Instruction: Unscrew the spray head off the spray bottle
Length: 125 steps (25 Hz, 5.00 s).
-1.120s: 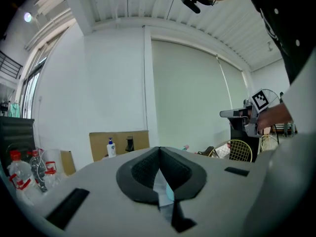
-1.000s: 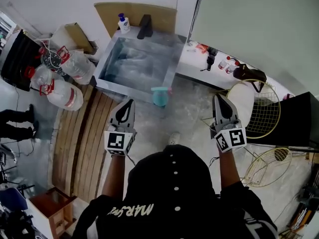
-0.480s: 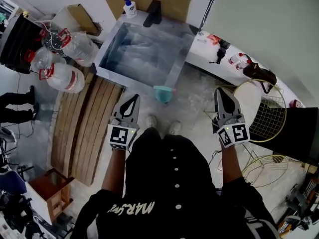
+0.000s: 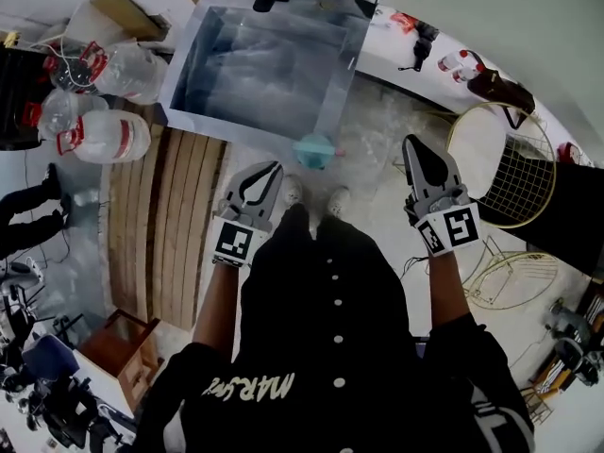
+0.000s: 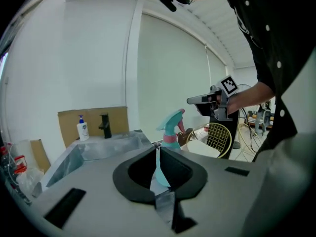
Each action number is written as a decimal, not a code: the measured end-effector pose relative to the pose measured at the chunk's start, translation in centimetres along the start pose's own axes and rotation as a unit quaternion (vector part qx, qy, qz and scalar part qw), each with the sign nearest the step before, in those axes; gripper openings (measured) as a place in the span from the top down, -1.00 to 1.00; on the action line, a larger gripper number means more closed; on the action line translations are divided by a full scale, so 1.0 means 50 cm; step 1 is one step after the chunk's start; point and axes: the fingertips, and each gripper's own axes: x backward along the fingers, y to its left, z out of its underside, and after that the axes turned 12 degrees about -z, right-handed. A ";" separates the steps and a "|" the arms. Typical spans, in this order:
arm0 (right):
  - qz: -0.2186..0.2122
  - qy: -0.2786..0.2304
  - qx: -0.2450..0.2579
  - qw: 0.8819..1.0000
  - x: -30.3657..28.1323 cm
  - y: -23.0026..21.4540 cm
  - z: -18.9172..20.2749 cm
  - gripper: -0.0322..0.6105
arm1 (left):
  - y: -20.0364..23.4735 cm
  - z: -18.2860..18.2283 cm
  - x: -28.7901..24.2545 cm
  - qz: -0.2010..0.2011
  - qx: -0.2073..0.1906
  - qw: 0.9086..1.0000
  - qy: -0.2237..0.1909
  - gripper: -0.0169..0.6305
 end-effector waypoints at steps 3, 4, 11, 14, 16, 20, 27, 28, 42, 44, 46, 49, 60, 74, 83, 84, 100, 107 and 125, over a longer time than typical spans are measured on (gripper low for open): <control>0.020 0.004 -0.005 1.000 -0.004 -0.014 0.026 0.87 | -0.027 0.025 -0.020 0.038 -0.013 0.999 0.015 0.86; 0.025 0.005 -0.009 1.000 -0.007 -0.021 0.035 0.87 | -0.032 0.034 -0.027 0.048 -0.009 0.999 0.019 0.85; 0.031 0.023 -0.016 0.999 -0.041 -0.049 0.097 0.87 | -0.070 0.084 -0.084 0.119 -0.011 0.992 0.032 0.05; 0.036 0.028 -0.020 0.999 -0.048 -0.055 0.121 0.87 | -0.079 0.099 -0.113 0.135 -0.015 0.990 0.032 -0.17; 0.040 0.029 -0.024 0.998 -0.050 -0.056 0.133 0.87 | -0.085 0.105 -0.130 0.146 -0.016 0.989 0.030 -0.23; 0.044 0.033 -0.032 0.998 -0.049 -0.053 0.156 0.87 | -0.100 0.110 -0.156 0.168 -0.013 0.985 0.025 -0.28; 0.044 0.037 -0.035 0.998 -0.050 -0.057 0.172 0.87 | -0.120 0.123 -0.196 0.189 -0.016 0.981 0.029 -0.30; 0.045 0.037 -0.035 0.998 -0.050 -0.059 0.173 0.87 | -0.122 0.126 -0.201 0.191 -0.020 0.981 0.031 -0.30; 0.015 0.036 -0.039 0.999 -0.090 -0.048 0.186 0.87 | -0.139 0.173 -0.233 0.207 -0.030 0.977 0.050 -0.30; -0.001 0.030 -0.034 0.999 -0.093 -0.042 0.173 0.87 | -0.140 0.170 -0.234 0.208 -0.033 0.976 0.051 -0.30; -0.023 0.017 -0.032 0.999 -0.102 -0.029 0.146 0.87 | -0.139 0.170 -0.232 0.208 -0.038 0.976 0.051 -0.30; -0.082 -0.012 -0.034 0.996 -0.119 0.003 0.087 0.87 | -0.138 0.171 -0.229 0.210 -0.043 0.976 0.051 -0.30; -0.328 -0.035 0.028 0.944 -0.138 0.144 -0.008 0.24 | -0.144 0.173 -0.232 0.217 -0.064 0.973 0.049 -0.30; -0.395 0.074 0.095 0.911 -0.232 0.231 0.128 0.54 | -0.146 0.173 -0.232 0.229 -0.078 0.969 0.052 -0.30; -0.509 0.057 0.086 0.854 -0.211 0.237 0.124 0.60 | -0.157 0.170 -0.230 0.243 -0.099 0.964 0.046 -0.30; -0.531 0.055 0.082 0.842 -0.210 0.240 0.123 0.60 | -0.158 0.170 -0.230 0.245 -0.102 0.963 0.045 -0.30; -0.355 0.071 0.013 0.932 -0.189 0.163 0.101 0.10 | -0.150 0.178 -0.226 0.248 -0.089 0.963 0.052 -0.30; -0.090 0.067 -0.020 0.993 -0.151 0.133 0.113 0.10 | -0.149 0.175 -0.225 0.246 -0.090 0.964 0.052 -0.30; -0.033 0.142 0.019 0.989 -0.192 0.227 0.154 -0.06 | -0.156 0.175 -0.227 0.240 -0.098 0.964 0.061 -0.30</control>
